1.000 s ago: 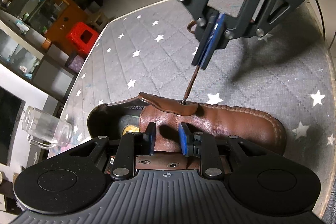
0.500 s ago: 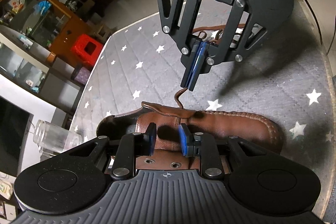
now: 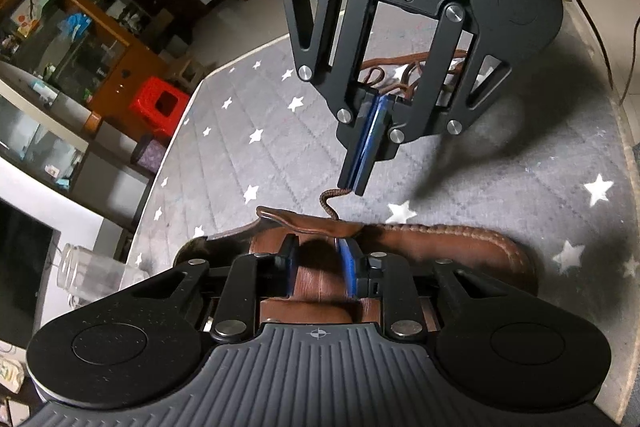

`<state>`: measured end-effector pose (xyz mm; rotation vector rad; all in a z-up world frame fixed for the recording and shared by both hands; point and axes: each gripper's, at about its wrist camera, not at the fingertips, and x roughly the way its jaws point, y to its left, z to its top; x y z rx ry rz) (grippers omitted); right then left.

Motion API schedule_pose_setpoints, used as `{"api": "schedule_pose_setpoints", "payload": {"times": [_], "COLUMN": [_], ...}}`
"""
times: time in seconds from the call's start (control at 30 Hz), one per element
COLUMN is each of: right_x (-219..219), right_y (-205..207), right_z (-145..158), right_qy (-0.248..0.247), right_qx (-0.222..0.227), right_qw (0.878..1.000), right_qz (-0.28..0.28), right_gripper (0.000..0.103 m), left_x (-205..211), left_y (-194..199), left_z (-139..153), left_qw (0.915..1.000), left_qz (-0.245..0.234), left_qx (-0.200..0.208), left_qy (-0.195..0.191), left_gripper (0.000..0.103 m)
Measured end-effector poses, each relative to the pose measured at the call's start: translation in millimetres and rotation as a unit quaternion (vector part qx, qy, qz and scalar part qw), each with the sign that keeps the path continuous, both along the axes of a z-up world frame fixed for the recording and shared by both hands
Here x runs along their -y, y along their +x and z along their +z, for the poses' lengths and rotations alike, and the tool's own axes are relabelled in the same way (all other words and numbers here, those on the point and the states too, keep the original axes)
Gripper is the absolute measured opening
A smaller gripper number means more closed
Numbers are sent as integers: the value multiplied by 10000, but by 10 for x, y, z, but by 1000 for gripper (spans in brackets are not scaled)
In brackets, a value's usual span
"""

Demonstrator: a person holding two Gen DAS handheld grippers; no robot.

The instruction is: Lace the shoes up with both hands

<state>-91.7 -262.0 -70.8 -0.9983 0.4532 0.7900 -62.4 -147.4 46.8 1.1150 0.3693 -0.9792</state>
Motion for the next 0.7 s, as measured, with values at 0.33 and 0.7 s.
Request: {"api": "schedule_pose_setpoints", "payload": {"times": [0.33,0.7], "right_x": [-74,-307], "right_y": [-178,-328], "right_z": [34,-135], "right_qy": [80,685], "right_qx": [144,-40], "right_qw": [9998,9974], "right_qz": [56,-199], "right_gripper": [4,16], "left_x": [-5,39], "left_y": [-90,-316], "left_z": [-87,-34], "left_qw": [9974,9837], "left_qz": [520,1492], "left_qx": [-81,487], "left_qy": [-489,-881], "left_gripper": [3,3]}}
